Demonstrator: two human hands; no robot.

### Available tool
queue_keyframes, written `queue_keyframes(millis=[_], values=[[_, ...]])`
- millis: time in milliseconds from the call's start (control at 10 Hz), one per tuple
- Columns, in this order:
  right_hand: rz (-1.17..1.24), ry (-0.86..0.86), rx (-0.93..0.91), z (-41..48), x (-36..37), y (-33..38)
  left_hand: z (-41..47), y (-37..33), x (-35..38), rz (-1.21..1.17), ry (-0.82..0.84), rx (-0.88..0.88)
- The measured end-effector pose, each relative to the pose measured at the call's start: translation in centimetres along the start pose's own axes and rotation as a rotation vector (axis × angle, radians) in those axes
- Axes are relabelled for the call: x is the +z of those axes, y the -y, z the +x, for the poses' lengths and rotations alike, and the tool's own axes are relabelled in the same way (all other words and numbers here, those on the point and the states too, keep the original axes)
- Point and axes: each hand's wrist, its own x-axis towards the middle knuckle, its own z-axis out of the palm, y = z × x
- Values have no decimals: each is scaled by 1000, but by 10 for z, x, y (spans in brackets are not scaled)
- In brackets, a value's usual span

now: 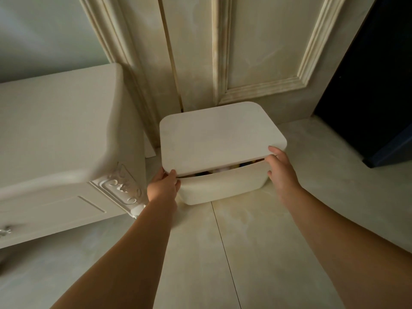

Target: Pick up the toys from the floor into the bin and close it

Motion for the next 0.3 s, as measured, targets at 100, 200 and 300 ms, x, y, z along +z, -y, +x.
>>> queue_keyframes(millis=[100, 200, 300], values=[[19, -5, 53, -6, -1, 3, -4, -3, -4, 14, 69, -77], [-6, -4, 73, -16, 1, 10, -9, -8, -4, 93, 66, -142], [-160, -17, 98, -37, 4, 22, -30, -10, -3, 298, 13, -95]])
